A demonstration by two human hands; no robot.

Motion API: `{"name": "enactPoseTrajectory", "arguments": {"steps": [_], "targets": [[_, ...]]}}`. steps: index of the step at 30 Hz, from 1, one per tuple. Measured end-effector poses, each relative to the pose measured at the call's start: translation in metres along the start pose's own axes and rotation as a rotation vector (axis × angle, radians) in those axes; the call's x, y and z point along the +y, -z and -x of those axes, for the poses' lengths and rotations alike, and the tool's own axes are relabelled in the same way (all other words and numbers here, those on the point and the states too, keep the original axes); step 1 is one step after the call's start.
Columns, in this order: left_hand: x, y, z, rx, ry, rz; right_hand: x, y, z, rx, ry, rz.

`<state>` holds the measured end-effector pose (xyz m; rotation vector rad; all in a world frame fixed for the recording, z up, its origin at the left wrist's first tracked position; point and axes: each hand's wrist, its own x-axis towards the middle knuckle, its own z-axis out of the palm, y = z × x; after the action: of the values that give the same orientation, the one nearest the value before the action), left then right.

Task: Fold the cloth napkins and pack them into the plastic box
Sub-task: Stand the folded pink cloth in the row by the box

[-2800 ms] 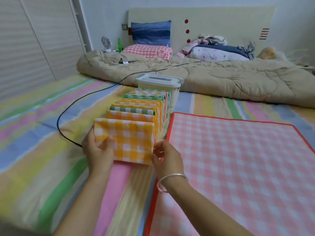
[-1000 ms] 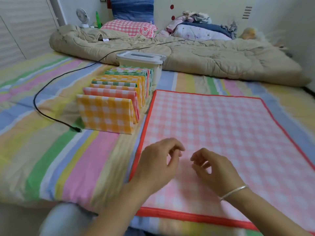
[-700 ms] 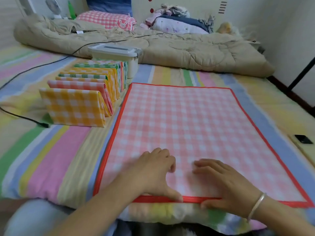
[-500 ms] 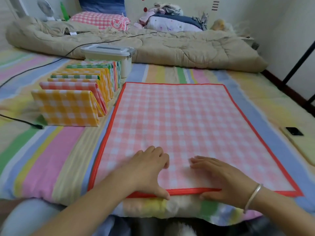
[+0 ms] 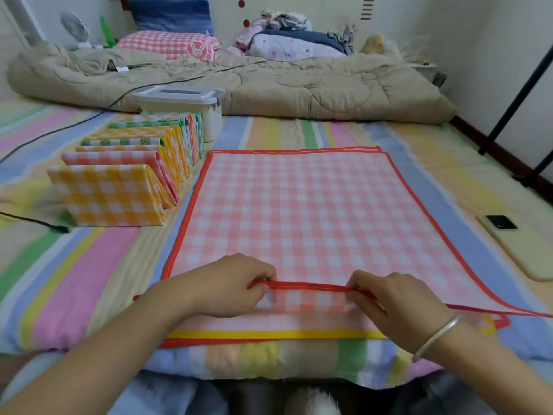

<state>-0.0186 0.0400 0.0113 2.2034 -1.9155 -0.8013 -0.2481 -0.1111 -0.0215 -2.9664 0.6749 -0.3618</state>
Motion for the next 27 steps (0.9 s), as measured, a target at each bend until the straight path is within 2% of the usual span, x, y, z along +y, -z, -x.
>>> {"name": "enactPoseTrajectory", "arguments": {"steps": [4,7,10,12,14,17,20,23,27], "targets": [[0.005,0.020,-0.005,-0.125,-0.012,-0.003,0.009,0.031,-0.014,-0.391,-0.002,-0.199],[0.010,0.032,-0.013,-0.116,-0.005,0.008,0.017,0.044,-0.035,-0.474,-0.040,-0.198],[0.008,0.037,-0.026,0.102,0.054,-0.064,0.025,0.045,-0.058,-0.354,-0.085,-0.102],[0.005,0.033,-0.036,0.354,0.113,-0.210,0.027,0.040,-0.074,-0.246,-0.130,-0.015],[0.001,0.024,-0.044,0.617,0.064,-0.361,0.028,0.032,-0.090,-0.138,-0.137,0.172],[-0.002,0.006,-0.048,0.828,-0.032,-0.350,0.032,0.015,-0.116,-0.038,-0.139,0.301],[-0.010,-0.017,-0.051,0.747,-0.037,-0.304,0.040,-0.003,-0.140,-0.032,-0.186,0.264],[-0.027,-0.033,-0.054,0.617,0.093,-0.287,0.047,-0.021,-0.156,-0.039,-0.215,0.233],[-0.041,-0.040,-0.061,0.527,0.168,-0.259,0.056,-0.037,-0.170,-0.025,-0.245,0.195]]}}
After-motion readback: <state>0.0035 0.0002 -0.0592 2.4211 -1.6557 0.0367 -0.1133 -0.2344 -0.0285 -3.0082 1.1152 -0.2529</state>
